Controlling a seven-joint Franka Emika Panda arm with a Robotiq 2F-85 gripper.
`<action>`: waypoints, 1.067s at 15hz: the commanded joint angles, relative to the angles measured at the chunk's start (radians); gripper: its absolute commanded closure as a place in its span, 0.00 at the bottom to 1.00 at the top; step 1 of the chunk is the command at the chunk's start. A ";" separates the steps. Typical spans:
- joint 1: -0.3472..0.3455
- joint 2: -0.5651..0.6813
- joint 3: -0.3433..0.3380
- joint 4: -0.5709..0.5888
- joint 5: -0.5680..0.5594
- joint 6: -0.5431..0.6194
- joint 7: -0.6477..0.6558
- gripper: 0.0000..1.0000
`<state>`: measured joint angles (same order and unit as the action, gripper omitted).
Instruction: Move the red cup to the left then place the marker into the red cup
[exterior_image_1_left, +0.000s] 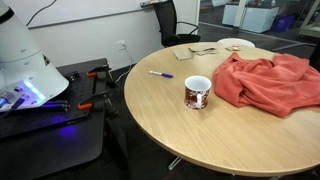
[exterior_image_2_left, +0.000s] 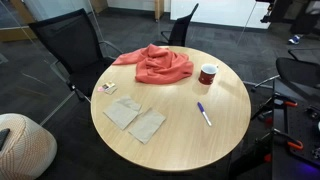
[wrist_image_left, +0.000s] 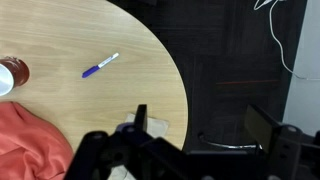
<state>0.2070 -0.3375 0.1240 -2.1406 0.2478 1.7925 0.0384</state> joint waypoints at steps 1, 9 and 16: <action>-0.015 0.000 0.013 0.003 0.004 -0.004 -0.003 0.00; -0.054 -0.006 0.005 -0.012 -0.050 0.057 0.040 0.00; -0.161 0.025 -0.054 -0.063 -0.094 0.199 0.104 0.00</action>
<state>0.0797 -0.3248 0.0851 -2.1732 0.1685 1.9274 0.0982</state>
